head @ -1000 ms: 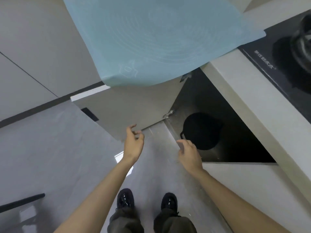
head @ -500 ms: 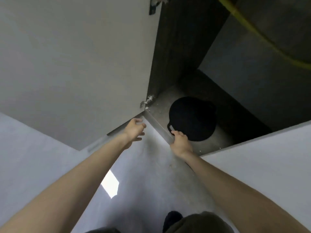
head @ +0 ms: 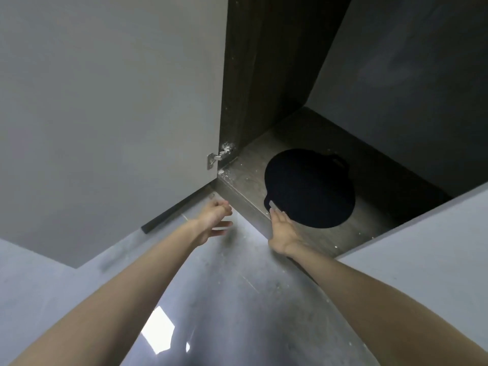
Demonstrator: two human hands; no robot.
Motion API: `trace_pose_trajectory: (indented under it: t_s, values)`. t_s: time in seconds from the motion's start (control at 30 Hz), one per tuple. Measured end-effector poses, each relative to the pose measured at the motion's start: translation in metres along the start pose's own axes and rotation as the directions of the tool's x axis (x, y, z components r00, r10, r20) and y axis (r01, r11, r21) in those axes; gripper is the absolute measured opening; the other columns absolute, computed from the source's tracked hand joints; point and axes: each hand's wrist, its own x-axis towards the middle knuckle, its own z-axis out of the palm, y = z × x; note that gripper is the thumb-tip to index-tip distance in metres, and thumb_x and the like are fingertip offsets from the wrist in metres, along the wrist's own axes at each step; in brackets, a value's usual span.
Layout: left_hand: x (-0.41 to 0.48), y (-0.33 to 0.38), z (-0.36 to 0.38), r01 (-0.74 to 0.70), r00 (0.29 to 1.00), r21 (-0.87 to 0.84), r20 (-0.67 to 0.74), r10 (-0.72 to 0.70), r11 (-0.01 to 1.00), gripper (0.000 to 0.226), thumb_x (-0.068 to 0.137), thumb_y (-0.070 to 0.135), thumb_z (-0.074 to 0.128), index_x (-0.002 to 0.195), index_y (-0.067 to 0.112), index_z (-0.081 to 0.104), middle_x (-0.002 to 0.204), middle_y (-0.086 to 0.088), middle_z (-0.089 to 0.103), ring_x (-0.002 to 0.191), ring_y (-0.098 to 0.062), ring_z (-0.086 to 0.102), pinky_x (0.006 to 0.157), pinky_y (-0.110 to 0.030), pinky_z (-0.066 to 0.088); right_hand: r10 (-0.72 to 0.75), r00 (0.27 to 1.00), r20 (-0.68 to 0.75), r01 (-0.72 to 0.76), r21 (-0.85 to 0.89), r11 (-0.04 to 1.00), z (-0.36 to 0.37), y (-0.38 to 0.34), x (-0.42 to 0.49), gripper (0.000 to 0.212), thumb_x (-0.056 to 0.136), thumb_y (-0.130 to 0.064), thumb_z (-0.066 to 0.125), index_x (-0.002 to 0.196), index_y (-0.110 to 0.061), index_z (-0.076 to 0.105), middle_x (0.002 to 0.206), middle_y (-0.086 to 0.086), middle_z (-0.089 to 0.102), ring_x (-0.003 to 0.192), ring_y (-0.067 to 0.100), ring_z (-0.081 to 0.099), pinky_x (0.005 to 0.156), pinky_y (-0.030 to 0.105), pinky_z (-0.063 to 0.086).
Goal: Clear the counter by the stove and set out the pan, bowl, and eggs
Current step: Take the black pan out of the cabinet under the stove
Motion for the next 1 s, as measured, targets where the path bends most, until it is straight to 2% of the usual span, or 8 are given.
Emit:
trace_pose_trajectory:
  t_s: [0.17, 0.27, 0.33, 0.43, 0.5, 0.53, 0.73, 1.0]
  values:
    - [0.022, -0.014, -0.001, 0.033, 0.998, -0.094, 0.055, -0.028, 0.995, 0.024, 0.099, 0.028, 0.043, 0.122, 0.023, 0.046, 0.136, -0.004, 0.051, 0.117, -0.025, 0.052, 0.096, -0.038, 0.044, -0.187, 0.982, 0.032, 0.189, -0.071, 0.979, 0.001, 0.004, 0.004, 0.088, 0.085, 0.0, 0.056, 0.153, -0.015, 0.001, 0.16, 0.005, 0.008, 0.147, 0.021, 0.008, 0.118, 0.029, 0.005]
    - [0.029, -0.023, 0.006, 0.11, 0.991, -0.161, 0.1, -0.094, 0.981, 0.045, 0.099, 0.038, 0.041, 0.141, 0.023, 0.037, 0.149, -0.004, 0.037, 0.133, -0.028, 0.038, 0.104, -0.043, 0.036, -0.301, 0.94, 0.158, 0.329, -0.192, 0.925, 0.006, 0.002, 0.0, 0.089, 0.086, -0.003, 0.058, 0.153, -0.013, -0.001, 0.161, 0.002, 0.001, 0.148, 0.017, -0.005, 0.115, 0.028, -0.005]
    - [0.033, -0.026, 0.01, 0.134, 0.987, -0.187, 0.114, -0.114, 0.973, 0.056, 0.098, 0.043, 0.04, 0.148, 0.023, 0.025, 0.154, -0.006, 0.028, 0.139, -0.032, 0.029, 0.109, -0.048, 0.029, -0.364, 0.902, 0.23, 0.409, -0.192, 0.892, 0.007, -0.002, -0.007, 0.092, 0.082, 0.005, 0.055, 0.153, -0.013, -0.002, 0.161, 0.0, -0.001, 0.148, 0.016, -0.008, 0.12, 0.032, -0.001]
    - [0.035, -0.03, 0.014, 0.159, 0.978, -0.223, 0.167, -0.123, 0.962, 0.043, 0.098, 0.044, 0.038, 0.133, 0.019, 0.041, 0.125, -0.008, 0.055, 0.114, -0.029, 0.055, 0.094, -0.042, 0.041, -0.438, 0.88, 0.183, 0.464, -0.132, 0.876, 0.01, -0.004, -0.019, 0.091, 0.079, 0.012, 0.05, 0.153, -0.021, 0.008, 0.16, -0.003, 0.011, 0.148, 0.014, 0.005, 0.12, 0.031, 0.016]
    - [0.035, -0.034, 0.018, 0.168, 0.978, -0.237, 0.165, -0.131, 0.957, 0.029, 0.099, 0.041, 0.038, 0.106, 0.016, 0.051, 0.092, -0.003, 0.059, 0.076, -0.02, 0.057, 0.071, -0.032, 0.044, -0.452, 0.891, 0.036, 0.452, -0.148, 0.88, 0.017, 0.003, -0.021, 0.087, 0.078, 0.012, 0.05, 0.151, -0.023, 0.02, 0.157, -0.003, 0.02, 0.145, 0.015, 0.018, 0.115, 0.032, 0.027]
    - [0.037, -0.038, 0.02, 0.157, 0.982, -0.249, 0.142, -0.124, 0.956, 0.027, 0.1, 0.038, 0.038, 0.099, 0.015, 0.053, 0.087, -0.002, 0.058, 0.07, -0.018, 0.055, 0.068, -0.03, 0.044, -0.435, 0.9, -0.018, 0.425, -0.176, 0.888, 0.019, 0.008, -0.021, 0.087, 0.077, 0.013, 0.05, 0.15, -0.023, 0.02, 0.157, -0.003, 0.019, 0.144, 0.016, 0.018, 0.116, 0.034, 0.027]
    - [0.048, -0.053, 0.022, 0.064, 0.996, -0.344, 0.074, -0.041, 0.937, 0.02, 0.096, 0.002, 0.046, 0.111, 0.004, 0.059, 0.085, -0.004, 0.066, 0.078, -0.018, 0.065, 0.076, -0.031, 0.058, -0.174, 0.983, 0.063, 0.184, -0.4, 0.898, 0.019, 0.023, -0.018, 0.108, 0.074, 0.026, 0.041, 0.149, -0.026, -0.017, 0.158, -0.003, -0.023, 0.145, 0.031, -0.016, 0.116, 0.059, 0.009]
    - [0.009, -0.031, 0.015, 0.032, 0.998, -0.541, 0.066, 0.005, 0.84, 0.038, 0.088, -0.016, 0.047, 0.124, -0.004, 0.054, 0.101, -0.009, 0.069, 0.092, -0.022, 0.067, 0.072, -0.027, 0.058, -0.229, 0.97, 0.086, 0.241, -0.509, 0.826, -0.02, 0.011, -0.039, 0.108, 0.075, 0.028, 0.039, 0.148, -0.024, -0.02, 0.159, 0.001, -0.019, 0.146, 0.034, -0.008, 0.114, 0.06, 0.011]
